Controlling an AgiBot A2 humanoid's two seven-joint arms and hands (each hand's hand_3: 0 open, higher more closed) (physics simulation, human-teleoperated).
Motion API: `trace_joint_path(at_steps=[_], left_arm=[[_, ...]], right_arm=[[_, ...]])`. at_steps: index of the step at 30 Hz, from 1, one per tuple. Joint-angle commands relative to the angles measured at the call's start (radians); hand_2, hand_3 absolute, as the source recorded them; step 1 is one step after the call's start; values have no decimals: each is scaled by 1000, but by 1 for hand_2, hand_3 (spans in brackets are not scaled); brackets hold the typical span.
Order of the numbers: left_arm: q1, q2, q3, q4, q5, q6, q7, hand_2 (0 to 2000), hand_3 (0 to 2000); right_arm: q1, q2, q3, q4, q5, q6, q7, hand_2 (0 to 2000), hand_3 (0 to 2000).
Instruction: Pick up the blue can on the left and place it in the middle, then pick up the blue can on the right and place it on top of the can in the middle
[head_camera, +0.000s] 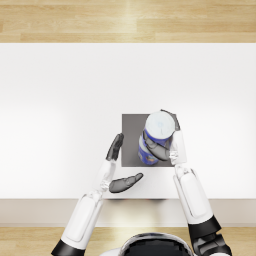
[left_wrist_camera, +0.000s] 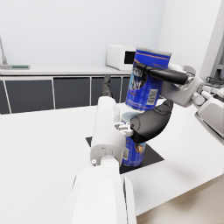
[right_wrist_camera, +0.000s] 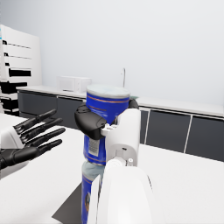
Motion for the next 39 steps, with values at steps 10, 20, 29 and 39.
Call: trace_joint_path(at_steps=[10, 20, 29, 39], left_arm=[[5, 31, -66, -78, 0, 0, 0, 0, 0], [71, 98, -153, -143, 0, 0, 0, 0, 0], [205, 174, -261, -179, 0, 0, 0, 0, 0], [292, 166, -496, -143, -1, 0, 0, 0, 0]], right_arm=[[0, -18, -6, -72, 0, -1, 1, 2000, 1520], [19, -28, -24, 64, 0, -37, -42, 0, 0], [109, 23, -96, 258, 1, -41, -49, 0, 0], [66, 20, -388, 335, 0, 229, 197, 0, 0]])
